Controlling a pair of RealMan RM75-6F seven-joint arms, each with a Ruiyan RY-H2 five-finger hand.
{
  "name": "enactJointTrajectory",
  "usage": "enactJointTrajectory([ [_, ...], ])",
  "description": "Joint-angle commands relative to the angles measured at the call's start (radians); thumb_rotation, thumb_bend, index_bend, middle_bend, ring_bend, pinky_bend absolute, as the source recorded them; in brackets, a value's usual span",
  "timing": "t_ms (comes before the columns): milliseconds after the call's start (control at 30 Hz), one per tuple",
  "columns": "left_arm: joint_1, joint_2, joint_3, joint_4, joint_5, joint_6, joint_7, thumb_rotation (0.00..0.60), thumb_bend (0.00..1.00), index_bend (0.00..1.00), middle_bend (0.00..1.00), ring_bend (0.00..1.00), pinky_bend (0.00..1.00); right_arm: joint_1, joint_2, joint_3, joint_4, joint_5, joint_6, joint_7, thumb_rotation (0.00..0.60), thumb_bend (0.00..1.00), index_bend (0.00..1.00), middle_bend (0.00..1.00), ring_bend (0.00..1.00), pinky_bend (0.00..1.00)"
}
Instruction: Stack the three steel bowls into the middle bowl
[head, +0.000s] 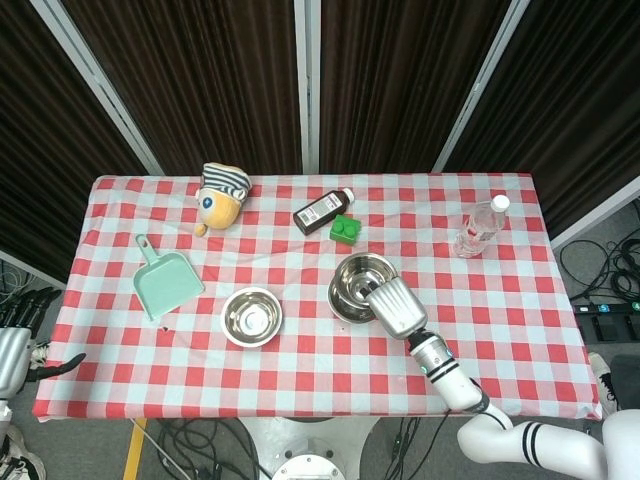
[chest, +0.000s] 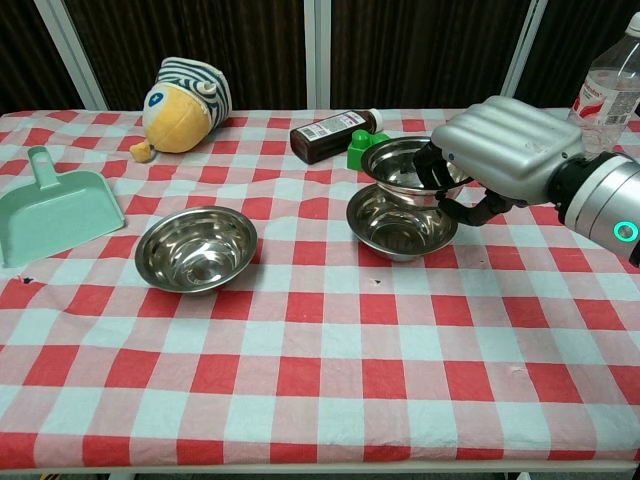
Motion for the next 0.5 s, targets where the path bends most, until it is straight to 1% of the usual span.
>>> enactJointTrajectory([
  [33, 0.001, 0.0, 0.0, 0.003, -0.001, 0.0, -0.003, 0.447, 0.07, 0.16, 0.21, 0.13, 0.17, 0.013, -0.017, -0.003, 0.02, 0.013, -0.016, -0.003, 0.6, 0.43, 0.74, 0.64, 0.81, 0.78],
  [133, 0.0, 0.001, 0.0, 0.006, -0.003, -0.003, -0.006, 0.442, 0.07, 0.16, 0.21, 0.13, 0.17, 0.022, -0.027, -0.007, 0.031, 0.025, -0.03, -0.003, 0.6, 0.42, 0.74, 0.63, 0.81, 0.78],
  [233, 0.001, 0.0, -0.001, 0.01, -0.006, -0.004, -0.012, 0.435, 0.07, 0.16, 0.22, 0.13, 0.17, 0.031, -0.023, -0.014, 0.026, 0.038, -0.05, 0.006, 0.6, 0.36, 0.71, 0.6, 0.81, 0.78],
  [300, 0.001, 0.001, -0.001, 0.012, -0.006, -0.004, -0.016, 0.432, 0.07, 0.16, 0.21, 0.13, 0.17, 0.037, -0.01, -0.02, 0.016, 0.042, -0.066, 0.014, 0.6, 0.21, 0.62, 0.53, 0.81, 0.78],
  [333, 0.001, 0.0, -0.001, 0.013, -0.006, -0.004, -0.017, 0.431, 0.07, 0.16, 0.22, 0.13, 0.17, 0.039, -0.003, -0.023, 0.011, 0.044, -0.072, 0.016, 0.6, 0.17, 0.58, 0.5, 0.81, 0.78],
  [367, 0.001, 0.0, 0.0, 0.013, -0.006, -0.005, -0.019, 0.43, 0.07, 0.16, 0.21, 0.13, 0.17, 0.041, 0.005, -0.024, 0.005, 0.047, -0.078, 0.018, 0.6, 0.12, 0.51, 0.45, 0.81, 0.78],
  [400, 0.001, 0.0, 0.0, 0.014, -0.006, -0.006, -0.02, 0.429, 0.07, 0.16, 0.21, 0.13, 0.17, 0.043, 0.012, -0.025, -0.001, 0.049, -0.081, 0.019, 0.6, 0.1, 0.45, 0.41, 0.81, 0.78],
  [500, 0.0, -0.001, 0.001, 0.015, -0.004, -0.007, -0.021, 0.431, 0.07, 0.16, 0.22, 0.13, 0.17, 0.049, 0.036, -0.024, -0.023, 0.066, -0.094, 0.02, 0.6, 0.08, 0.32, 0.34, 0.81, 0.78],
])
